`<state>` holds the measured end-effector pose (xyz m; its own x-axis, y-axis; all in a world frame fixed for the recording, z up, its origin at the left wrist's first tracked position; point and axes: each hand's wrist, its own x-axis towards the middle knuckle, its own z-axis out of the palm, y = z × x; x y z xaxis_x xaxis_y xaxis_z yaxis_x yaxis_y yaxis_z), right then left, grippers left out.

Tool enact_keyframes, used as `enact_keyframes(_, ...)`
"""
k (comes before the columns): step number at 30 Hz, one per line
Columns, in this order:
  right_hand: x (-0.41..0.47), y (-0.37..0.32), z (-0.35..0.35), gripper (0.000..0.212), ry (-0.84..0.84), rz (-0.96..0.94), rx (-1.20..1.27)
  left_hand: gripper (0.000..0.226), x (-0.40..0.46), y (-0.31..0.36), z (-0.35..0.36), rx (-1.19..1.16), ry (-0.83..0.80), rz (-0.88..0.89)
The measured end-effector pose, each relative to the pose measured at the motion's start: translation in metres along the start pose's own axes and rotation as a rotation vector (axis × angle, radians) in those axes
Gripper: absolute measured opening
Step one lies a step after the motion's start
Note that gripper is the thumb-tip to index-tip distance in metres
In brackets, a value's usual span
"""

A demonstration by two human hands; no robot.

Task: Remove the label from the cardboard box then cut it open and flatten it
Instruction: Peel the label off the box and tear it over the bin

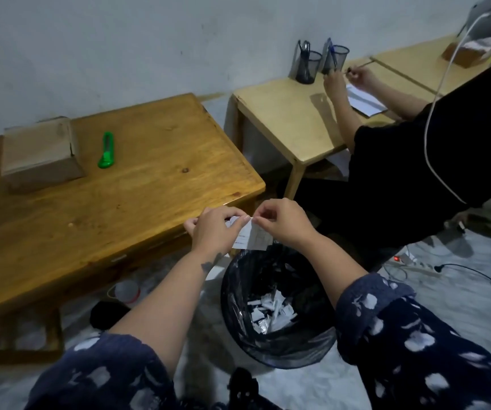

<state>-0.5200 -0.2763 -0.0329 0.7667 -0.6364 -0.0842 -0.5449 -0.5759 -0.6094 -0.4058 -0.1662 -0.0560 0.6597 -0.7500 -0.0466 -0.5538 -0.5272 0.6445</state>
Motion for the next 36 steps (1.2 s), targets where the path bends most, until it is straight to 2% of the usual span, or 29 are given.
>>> enact_keyframes(4, -0.007, 0.017, 0.007, 0.011, -0.017, 0.001, 0.015, 0.023, -0.002, 0.002, 0.02, 0.031, -0.057, -0.041)
enact_keyframes(8, -0.02, 0.029, 0.016, 0.008, 0.092, -0.012, -0.094, 0.024, -0.002, 0.01, 0.045, -0.062, -0.148, -0.197)
enact_keyframes(11, -0.033, 0.04, 0.018, 0.009, 0.154, -0.011, -0.104, 0.028, -0.006, 0.008, 0.059, -0.189, -0.129, -0.392)
enact_keyframes(13, -0.041, 0.048, 0.015, 0.008, 0.169, 0.017, -0.037, 0.025, -0.009, -0.003, 0.068, -0.215, -0.12, -0.458)
enact_keyframes(15, -0.05, 0.058, 0.011, 0.008, 0.19, 0.092, 0.102, 0.028, -0.009, -0.009, 0.075, -0.219, -0.135, -0.44)
enact_keyframes(21, -0.078, 0.086, -0.009, 0.008, 0.333, 0.268, 0.302, 0.025, -0.008, -0.007, 0.08, -0.347, -0.024, -0.482)
enact_keyframes(26, -0.078, 0.091, -0.006, 0.007, 0.318, 0.313, 0.371, 0.007, -0.014, 0.018, 0.095, -0.572, -0.322, -0.303)
enact_keyframes(31, -0.076, 0.092, 0.01, 0.007, 0.372, 0.394, 0.376, 0.009, -0.023, 0.037, 0.094, -0.667, -0.504, -0.329)
enact_keyframes(33, -0.075, 0.093, 0.015, 0.008, 0.379, 0.425, 0.386, 0.016, -0.023, 0.032, 0.094, -0.674, -0.546, -0.353)
enact_keyframes(36, -0.073, 0.089, 0.021, 0.01, 0.371, 0.436, 0.383, 0.04, -0.023, 0.026, 0.09, -0.681, -0.583, -0.357)
